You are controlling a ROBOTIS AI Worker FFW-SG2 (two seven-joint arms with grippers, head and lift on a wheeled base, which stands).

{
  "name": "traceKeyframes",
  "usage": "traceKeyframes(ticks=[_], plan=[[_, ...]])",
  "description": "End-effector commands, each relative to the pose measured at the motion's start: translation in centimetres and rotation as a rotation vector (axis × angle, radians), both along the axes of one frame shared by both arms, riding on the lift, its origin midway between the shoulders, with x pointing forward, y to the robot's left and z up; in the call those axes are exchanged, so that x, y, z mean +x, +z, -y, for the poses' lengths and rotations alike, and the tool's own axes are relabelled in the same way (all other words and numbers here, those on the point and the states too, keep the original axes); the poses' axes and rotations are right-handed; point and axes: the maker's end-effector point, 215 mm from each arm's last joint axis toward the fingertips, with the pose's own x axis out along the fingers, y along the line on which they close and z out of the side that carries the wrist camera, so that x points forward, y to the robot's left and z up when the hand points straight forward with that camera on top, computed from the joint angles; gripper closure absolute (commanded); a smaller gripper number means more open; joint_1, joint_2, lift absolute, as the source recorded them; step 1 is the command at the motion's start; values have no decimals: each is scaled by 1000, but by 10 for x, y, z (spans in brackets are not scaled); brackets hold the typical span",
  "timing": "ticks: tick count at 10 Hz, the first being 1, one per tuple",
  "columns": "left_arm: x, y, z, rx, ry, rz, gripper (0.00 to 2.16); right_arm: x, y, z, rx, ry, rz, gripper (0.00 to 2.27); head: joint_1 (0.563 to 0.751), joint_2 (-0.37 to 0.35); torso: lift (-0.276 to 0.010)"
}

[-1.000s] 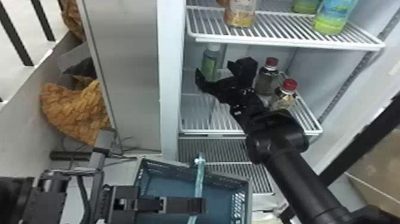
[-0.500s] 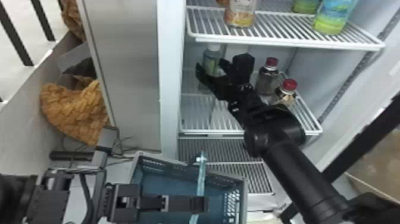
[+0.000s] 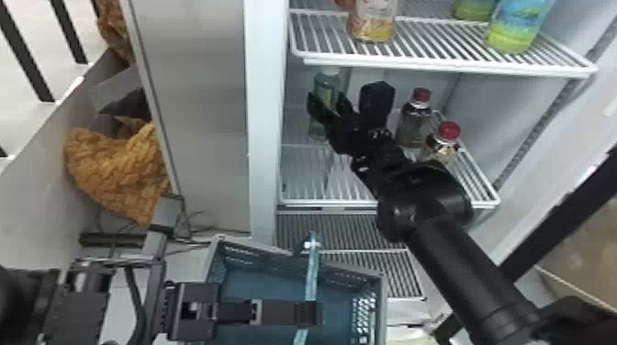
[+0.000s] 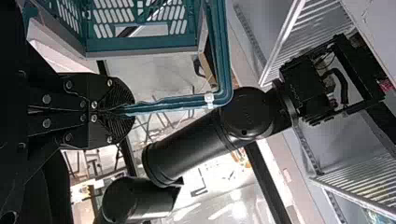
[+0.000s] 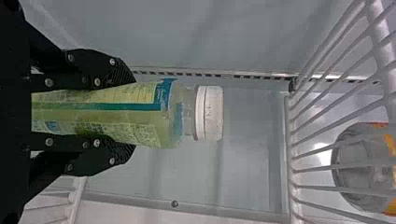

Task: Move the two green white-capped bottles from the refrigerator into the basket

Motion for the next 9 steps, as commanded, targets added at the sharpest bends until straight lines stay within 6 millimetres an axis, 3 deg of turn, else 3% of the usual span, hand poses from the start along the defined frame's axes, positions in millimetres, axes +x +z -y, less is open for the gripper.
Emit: traceKeyframes(ticks=[1, 6, 9], plan=[[-1, 0, 0, -3, -1, -1, 1161, -2, 5, -3, 5, 8, 13, 883, 695, -135, -263], [-3, -3, -4, 0, 3, -12, 1161, -27, 2, -12, 47, 53, 6, 883, 695, -121, -263], [-5, -5, -6, 1, 6, -19, 1161, -56, 0, 4, 66, 45, 0, 883, 695, -129, -263]])
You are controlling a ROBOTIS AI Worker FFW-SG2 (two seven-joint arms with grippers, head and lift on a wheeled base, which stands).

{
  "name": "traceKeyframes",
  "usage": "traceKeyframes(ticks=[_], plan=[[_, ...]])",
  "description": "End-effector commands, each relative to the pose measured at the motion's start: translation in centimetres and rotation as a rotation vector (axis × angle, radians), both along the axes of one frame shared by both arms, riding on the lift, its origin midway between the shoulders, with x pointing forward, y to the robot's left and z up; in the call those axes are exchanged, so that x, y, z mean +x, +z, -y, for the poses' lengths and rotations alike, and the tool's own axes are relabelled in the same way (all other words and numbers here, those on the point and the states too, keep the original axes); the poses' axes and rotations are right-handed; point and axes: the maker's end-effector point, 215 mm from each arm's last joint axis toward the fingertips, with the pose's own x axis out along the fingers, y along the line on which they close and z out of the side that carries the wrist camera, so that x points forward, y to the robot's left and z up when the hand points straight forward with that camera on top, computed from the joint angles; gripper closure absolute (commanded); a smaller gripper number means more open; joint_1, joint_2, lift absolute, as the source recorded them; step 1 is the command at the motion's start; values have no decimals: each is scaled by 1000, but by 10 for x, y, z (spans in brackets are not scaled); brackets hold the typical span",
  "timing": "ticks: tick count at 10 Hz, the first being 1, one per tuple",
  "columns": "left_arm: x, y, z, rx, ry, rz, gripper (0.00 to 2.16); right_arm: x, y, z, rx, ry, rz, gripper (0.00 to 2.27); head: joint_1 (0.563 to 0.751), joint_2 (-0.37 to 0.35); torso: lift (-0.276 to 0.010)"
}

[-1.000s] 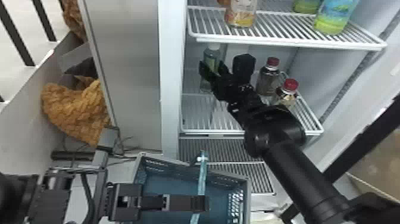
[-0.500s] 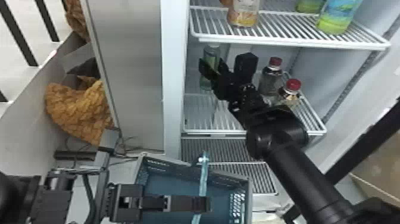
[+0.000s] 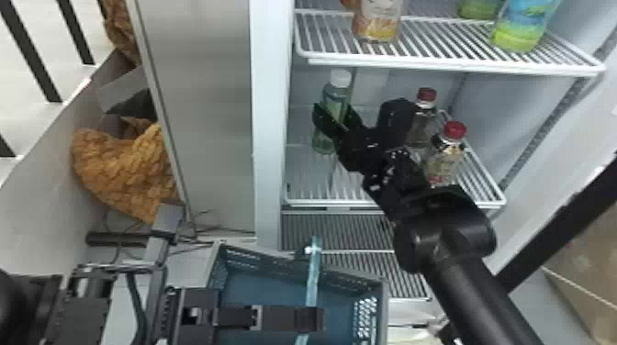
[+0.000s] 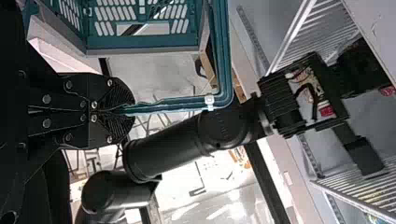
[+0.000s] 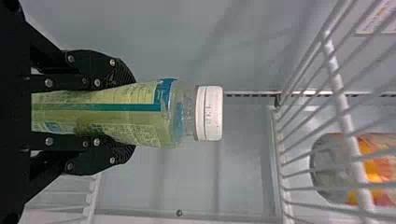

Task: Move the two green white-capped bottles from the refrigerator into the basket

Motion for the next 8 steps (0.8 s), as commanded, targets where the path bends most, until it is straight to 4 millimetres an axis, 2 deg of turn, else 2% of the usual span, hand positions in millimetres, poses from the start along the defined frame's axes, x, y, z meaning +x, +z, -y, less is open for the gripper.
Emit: traceKeyframes(ticks=[1, 3, 6, 8], plan=[[0, 0, 0, 0, 1, -1, 1159, -14, 2, 8, 12, -6, 0, 883, 695, -133, -263], [-1, -1, 0, -1, 0, -4, 1161, -30, 10, 8, 18, 7, 12, 883, 695, -145, -263], [-3, 0, 0, -7, 0, -6, 1161, -48, 11, 15, 17, 14, -2, 883, 695, -154, -263], [-4, -1, -2, -4, 2, -9, 1161, -70, 21, 15, 24, 19, 3, 883, 695, -160, -263]])
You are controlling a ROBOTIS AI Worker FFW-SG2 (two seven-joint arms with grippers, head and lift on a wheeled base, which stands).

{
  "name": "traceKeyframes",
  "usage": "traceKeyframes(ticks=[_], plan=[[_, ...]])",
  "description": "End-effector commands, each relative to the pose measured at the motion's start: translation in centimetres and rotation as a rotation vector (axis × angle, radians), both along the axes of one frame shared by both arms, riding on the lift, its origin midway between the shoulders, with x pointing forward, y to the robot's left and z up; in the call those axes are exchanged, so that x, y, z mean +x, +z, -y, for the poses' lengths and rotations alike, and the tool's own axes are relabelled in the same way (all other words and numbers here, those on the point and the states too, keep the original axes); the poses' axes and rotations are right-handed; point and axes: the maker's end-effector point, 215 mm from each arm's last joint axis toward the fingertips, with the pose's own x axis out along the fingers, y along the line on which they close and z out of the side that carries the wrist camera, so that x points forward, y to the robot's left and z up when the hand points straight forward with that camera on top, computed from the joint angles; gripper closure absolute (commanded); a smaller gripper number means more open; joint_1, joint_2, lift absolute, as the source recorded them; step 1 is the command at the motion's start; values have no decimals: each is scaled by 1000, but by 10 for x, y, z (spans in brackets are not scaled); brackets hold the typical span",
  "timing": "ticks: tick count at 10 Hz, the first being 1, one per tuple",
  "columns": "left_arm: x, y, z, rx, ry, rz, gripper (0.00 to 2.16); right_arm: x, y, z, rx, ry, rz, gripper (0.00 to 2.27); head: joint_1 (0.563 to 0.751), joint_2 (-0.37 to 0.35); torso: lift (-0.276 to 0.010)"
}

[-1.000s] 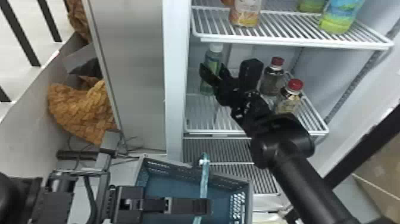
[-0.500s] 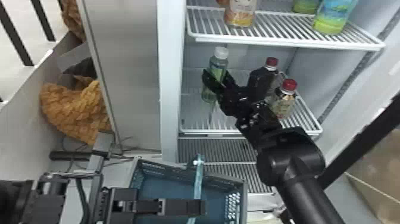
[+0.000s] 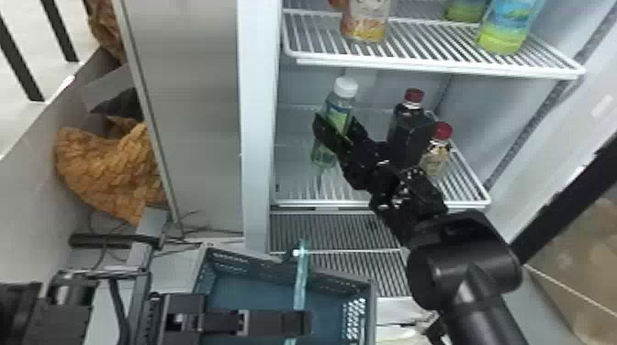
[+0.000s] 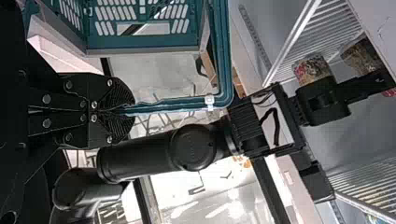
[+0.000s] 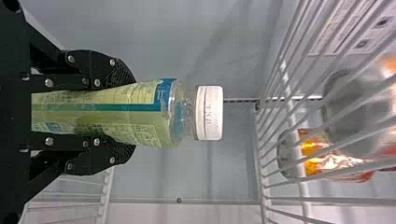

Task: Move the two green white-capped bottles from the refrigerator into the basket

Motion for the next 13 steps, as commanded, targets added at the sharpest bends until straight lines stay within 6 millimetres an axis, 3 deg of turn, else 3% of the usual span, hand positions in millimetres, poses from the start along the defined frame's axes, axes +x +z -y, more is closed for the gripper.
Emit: traceKeyframes(ticks=[1, 5, 13], plan=[[-1, -2, -1, 8, -2, -3, 1161, -13, 3, 2, 9, -3, -17, 881, 695, -163, -263], [-2, -2, -3, 9, 2, -2, 1161, -43, 14, 14, 35, -8, -21, 883, 695, -176, -263], [1, -2, -9, 12, 19, 2, 1161, -123, 45, -8, 77, 87, -61, 881, 695, -165, -263]])
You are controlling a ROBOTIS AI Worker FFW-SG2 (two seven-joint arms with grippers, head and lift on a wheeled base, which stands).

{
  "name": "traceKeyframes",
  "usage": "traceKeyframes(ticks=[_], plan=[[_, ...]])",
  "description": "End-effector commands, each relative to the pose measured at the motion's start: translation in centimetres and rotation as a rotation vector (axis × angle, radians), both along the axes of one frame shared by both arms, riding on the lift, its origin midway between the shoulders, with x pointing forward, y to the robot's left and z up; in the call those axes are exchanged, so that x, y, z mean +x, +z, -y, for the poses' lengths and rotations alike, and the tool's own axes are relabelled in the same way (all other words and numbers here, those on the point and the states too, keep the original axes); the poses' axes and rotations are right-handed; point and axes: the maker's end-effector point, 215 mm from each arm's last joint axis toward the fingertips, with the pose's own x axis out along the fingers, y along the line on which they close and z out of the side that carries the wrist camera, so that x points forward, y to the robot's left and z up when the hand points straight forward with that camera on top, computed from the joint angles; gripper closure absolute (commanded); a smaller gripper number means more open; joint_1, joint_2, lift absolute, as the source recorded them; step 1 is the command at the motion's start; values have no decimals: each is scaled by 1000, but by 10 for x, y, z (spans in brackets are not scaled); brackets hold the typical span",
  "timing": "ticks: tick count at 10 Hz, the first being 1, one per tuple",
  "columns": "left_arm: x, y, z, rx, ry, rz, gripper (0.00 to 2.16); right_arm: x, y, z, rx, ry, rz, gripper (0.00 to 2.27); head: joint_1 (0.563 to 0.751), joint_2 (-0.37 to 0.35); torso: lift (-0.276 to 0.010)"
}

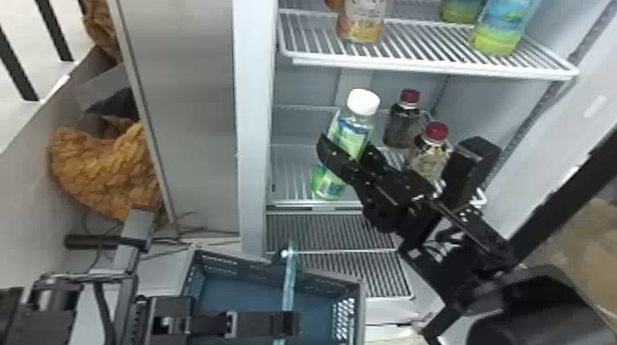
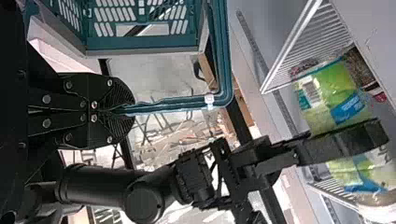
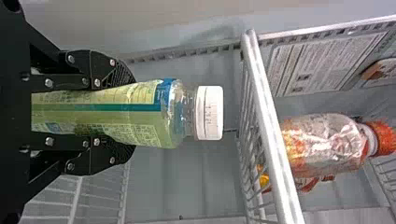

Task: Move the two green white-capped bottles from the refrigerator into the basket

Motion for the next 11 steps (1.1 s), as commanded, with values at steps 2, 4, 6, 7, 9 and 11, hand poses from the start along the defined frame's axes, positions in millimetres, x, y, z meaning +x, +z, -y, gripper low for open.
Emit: traceKeyframes(ticks=[2, 4, 6, 7, 9, 11], plan=[[2, 0, -2, 2, 7, 4, 1161, -32, 4, 11, -9, -4, -55, 883, 695, -169, -263], [5, 1, -6, 5, 18, 7, 1161, -63, -8, 13, -22, 10, -145, 883, 695, -181, -263], [8, 1, -8, 9, 26, 11, 1161, -87, -18, 12, -33, 33, -211, 883, 695, -188, -263], [7, 0, -8, 12, 24, 10, 1161, -100, -25, 10, -33, 46, -254, 881, 695, -189, -263], [7, -1, -9, 16, 23, 9, 1161, -117, -42, 5, -27, 70, -323, 883, 695, -192, -263], [7, -2, -10, 17, 25, 7, 1161, -125, -66, 2, -13, 97, -401, 883, 695, -188, -263]])
